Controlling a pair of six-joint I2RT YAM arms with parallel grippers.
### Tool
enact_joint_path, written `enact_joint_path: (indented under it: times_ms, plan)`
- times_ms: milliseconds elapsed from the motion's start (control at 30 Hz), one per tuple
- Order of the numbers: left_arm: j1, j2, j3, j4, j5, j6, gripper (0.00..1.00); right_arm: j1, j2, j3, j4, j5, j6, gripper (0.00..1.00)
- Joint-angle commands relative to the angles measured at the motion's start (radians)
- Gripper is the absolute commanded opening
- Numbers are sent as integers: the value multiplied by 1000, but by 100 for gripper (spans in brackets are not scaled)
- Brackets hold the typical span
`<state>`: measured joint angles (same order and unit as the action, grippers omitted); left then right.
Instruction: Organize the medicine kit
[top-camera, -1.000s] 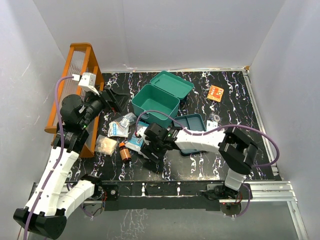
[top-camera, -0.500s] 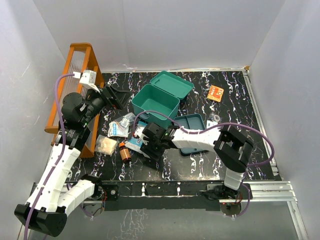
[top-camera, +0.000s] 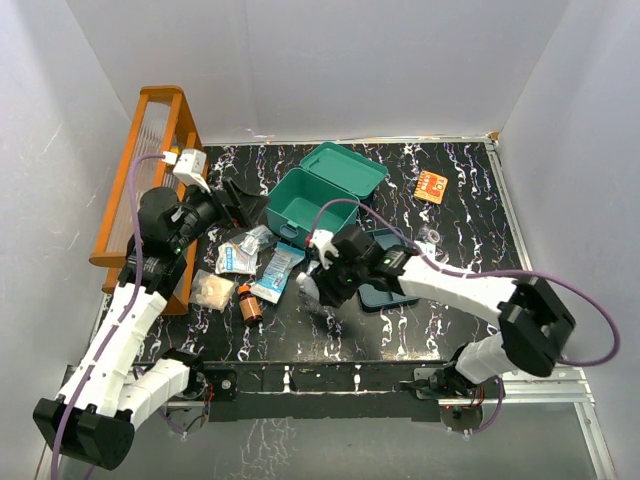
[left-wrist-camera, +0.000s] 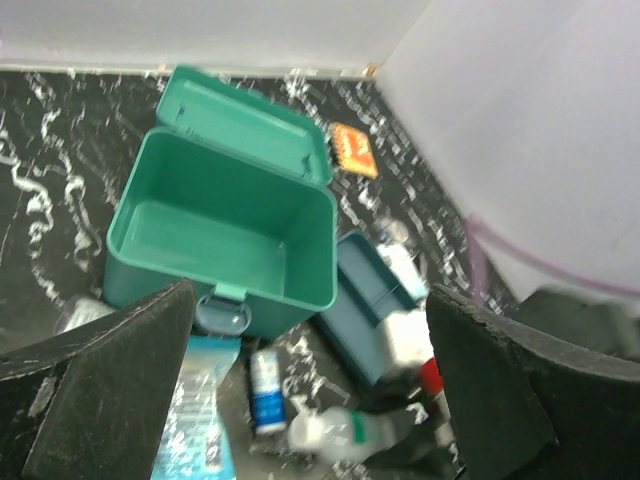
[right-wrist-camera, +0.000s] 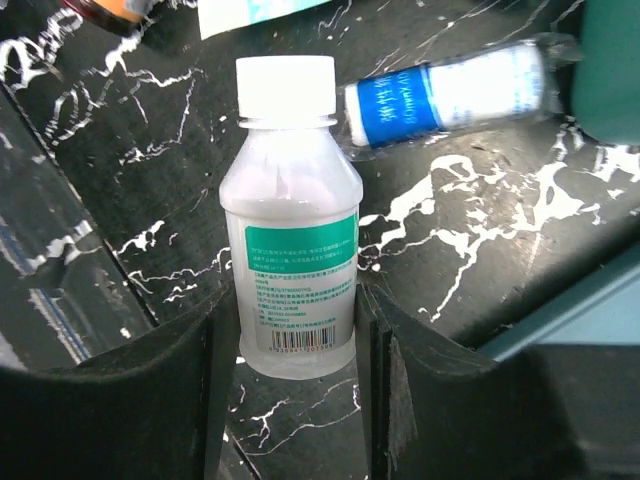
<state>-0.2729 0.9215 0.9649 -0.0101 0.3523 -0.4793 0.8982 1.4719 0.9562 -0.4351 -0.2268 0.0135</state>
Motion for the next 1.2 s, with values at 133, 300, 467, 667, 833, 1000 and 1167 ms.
enact_joint_path:
  times_ms: [133,300,467,667,833,1000,1167]
  plan:
    - [-6,0,-136,32,210,406,99,-164,-129,-47,91,-358,176,35]
    - [-25,-26,-270,333,324,502,99,-236,-117,-35,37,-535,296,34]
    - [-45,110,-153,277,460,498,99,-265,-121,25,37,-634,439,34]
    - [-124,125,-111,243,533,628,99,-313,-143,55,58,-702,607,35]
    - [-138,107,-84,252,781,654,99,-347,-167,15,136,-783,745,35]
    - [-151,117,-49,131,1002,792,99,-348,-170,34,158,-843,800,35]
    - [-188,177,-15,-34,967,907,99,-348,-161,27,167,-883,851,35]
